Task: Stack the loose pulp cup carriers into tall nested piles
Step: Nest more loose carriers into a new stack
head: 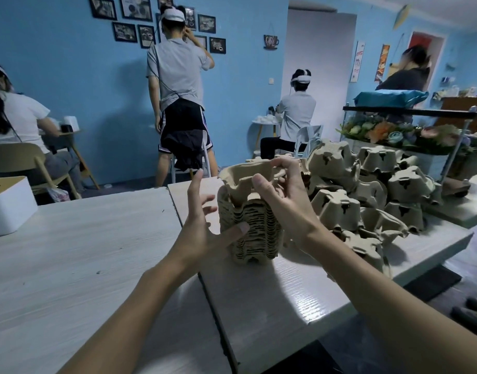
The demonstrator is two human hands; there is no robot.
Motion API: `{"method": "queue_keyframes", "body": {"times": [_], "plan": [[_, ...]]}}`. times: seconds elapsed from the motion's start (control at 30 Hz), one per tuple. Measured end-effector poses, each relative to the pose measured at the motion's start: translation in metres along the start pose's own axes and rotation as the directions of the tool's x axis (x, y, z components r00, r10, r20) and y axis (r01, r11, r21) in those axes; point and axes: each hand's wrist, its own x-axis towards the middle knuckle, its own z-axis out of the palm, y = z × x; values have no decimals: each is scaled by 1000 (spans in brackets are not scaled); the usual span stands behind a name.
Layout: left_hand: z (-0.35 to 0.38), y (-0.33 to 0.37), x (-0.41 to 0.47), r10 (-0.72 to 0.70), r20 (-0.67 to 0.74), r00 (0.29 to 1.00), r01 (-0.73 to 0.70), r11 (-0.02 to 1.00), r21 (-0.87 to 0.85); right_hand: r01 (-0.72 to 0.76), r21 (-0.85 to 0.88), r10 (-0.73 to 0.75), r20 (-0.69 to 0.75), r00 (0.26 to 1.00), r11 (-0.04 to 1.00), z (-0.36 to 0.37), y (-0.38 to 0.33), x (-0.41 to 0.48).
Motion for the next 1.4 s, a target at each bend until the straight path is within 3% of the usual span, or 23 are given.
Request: {"method": "queue_keyframes", "body": {"times": [0.13,0.23,0.37,0.5,0.63,0.8,1.17,1.4], "plan": [[2,-2,2,22,25,999,-22,1000,-19,-41,-188,54,63,997,981,-13,12,-2],[7,-3,1,29,58,998,-27,999,-40,-36,-342,41,7,999,939,-32,17,3],[12,-3,0,37,84,996,-27,992,-125,-187,-712,45,-214,976,677,-72,33,13],[18,-5,2,32,66,997,-22,987,-160,-401,-821,252,-321,913,407,-98,46,15],[23,-6,-1,36,51,998,-26,984,-173,-469,-754,361,-323,875,460,-104,56,18],[21,-6,-3,16,43,999,-7,982,-191,-429,-651,258,-346,902,627,-101,47,17],[20,2,-11,-14,-29,999,5,961,-276,-180,-541,10,-303,953,822,-92,32,-4],[20,0,-13,-10,-20,1000,4,959,-282,-153,-619,109,-109,988,770,-83,41,-13]]}}
